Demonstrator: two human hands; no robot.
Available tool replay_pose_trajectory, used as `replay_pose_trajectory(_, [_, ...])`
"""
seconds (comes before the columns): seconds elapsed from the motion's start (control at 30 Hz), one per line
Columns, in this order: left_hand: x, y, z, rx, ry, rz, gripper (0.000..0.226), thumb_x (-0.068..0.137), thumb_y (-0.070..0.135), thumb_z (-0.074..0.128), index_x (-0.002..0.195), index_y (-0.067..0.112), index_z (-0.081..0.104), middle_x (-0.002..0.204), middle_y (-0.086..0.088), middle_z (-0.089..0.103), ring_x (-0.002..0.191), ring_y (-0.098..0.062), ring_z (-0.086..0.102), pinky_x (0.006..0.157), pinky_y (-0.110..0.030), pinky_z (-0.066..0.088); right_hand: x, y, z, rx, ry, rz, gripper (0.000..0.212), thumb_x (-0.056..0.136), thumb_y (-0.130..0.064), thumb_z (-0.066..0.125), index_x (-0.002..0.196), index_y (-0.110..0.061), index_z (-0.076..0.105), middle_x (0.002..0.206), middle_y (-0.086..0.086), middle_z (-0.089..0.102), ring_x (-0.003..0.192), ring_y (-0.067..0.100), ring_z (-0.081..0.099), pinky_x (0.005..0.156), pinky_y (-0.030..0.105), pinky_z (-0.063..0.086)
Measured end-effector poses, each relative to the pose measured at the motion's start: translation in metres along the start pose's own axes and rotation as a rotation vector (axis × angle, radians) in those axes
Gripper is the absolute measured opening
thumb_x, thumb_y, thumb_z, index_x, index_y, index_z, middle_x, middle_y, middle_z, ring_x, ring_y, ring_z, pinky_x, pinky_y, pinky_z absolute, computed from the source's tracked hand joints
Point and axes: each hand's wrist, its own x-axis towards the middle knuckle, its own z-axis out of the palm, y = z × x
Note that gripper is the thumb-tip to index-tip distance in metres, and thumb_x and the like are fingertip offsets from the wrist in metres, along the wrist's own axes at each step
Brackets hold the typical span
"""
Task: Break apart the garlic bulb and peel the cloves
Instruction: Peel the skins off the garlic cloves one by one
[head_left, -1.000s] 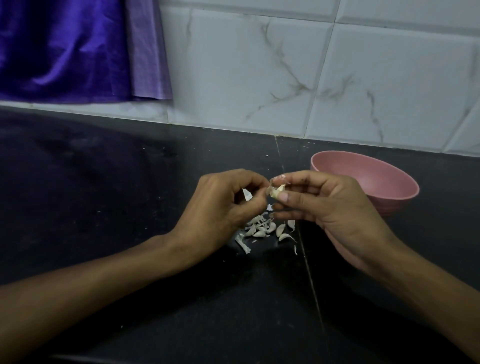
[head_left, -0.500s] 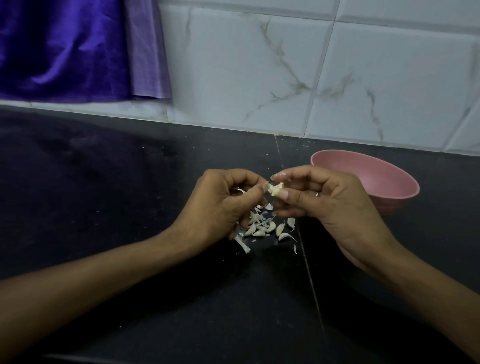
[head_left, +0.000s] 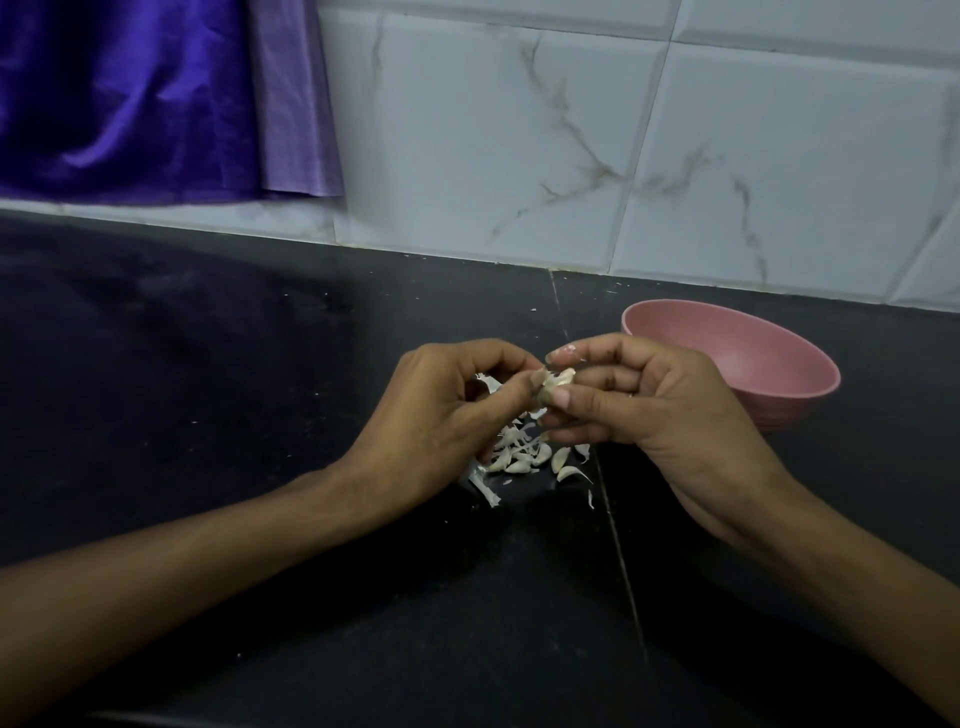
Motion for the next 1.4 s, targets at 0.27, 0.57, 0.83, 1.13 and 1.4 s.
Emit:
replay_pose_trajectory(0.27, [0.001,0.006,0.0,-0.093,-0.059,-0.068,0.027,0.097,0.037,0.05,0.103,0.018,0.068,0.056,0.012,0.063,0.038,-0.011,0.051,0.037,-0.021,0.039,0.001,-0.003,0.0,-0.024,0.028,-0.045,0.045,0.067,-0.01,0.076,0.109,-0.005,0.061,0.075,0.014,0.072,0.067,0.027,0.071,0.067,0.037,0.062])
replay_pose_trajectory(0.57, [0.003,0.005,-0.002,-0.328,-0.138,-0.196,0.029,0.086,0.032,0.061,0.102,0.009,0.072,0.064,0.003,0.067,0.041,-0.01,0.049,0.035,-0.018,0.036,0.0,-0.005,0.001,-0.029,0.011,-0.047,0.043,0.067,-0.012,0.076,0.107,-0.009,0.062,0.068,0.012,0.069,0.063,0.025,0.07,0.063,0.035,0.061])
replay_pose_trajectory(0.83, [0.004,0.006,-0.003,-0.365,-0.144,-0.217,0.032,0.083,0.033,0.063,0.101,0.008,0.073,0.061,0.006,0.067,0.04,-0.008,0.047,0.038,-0.018,0.034,-0.002,-0.008,0.001,0.002,-0.008,-0.043,0.029,0.071,-0.012,0.071,0.099,-0.008,0.071,0.076,0.022,0.071,0.065,0.025,0.071,0.061,0.03,0.061])
replay_pose_trajectory(1.13, [0.006,-0.002,-0.002,-0.33,-0.027,-0.186,0.023,0.082,0.024,0.069,0.093,0.004,0.073,0.05,0.003,0.06,0.036,-0.01,0.044,0.035,-0.018,0.035,-0.003,-0.008,0.001,0.015,-0.016,0.006,0.035,0.072,-0.013,0.068,0.106,-0.001,0.07,0.081,0.021,0.072,0.068,0.028,0.07,0.065,0.031,0.062])
replay_pose_trajectory(1.4, [0.004,-0.003,-0.002,-0.178,0.043,-0.074,0.025,0.081,0.034,0.065,0.085,0.009,0.072,0.04,-0.001,0.048,0.031,-0.007,0.04,0.036,-0.015,0.033,-0.005,-0.008,0.003,0.068,-0.039,0.052,0.034,0.072,-0.014,0.071,0.104,-0.003,0.07,0.084,0.018,0.073,0.069,0.024,0.071,0.063,0.028,0.06])
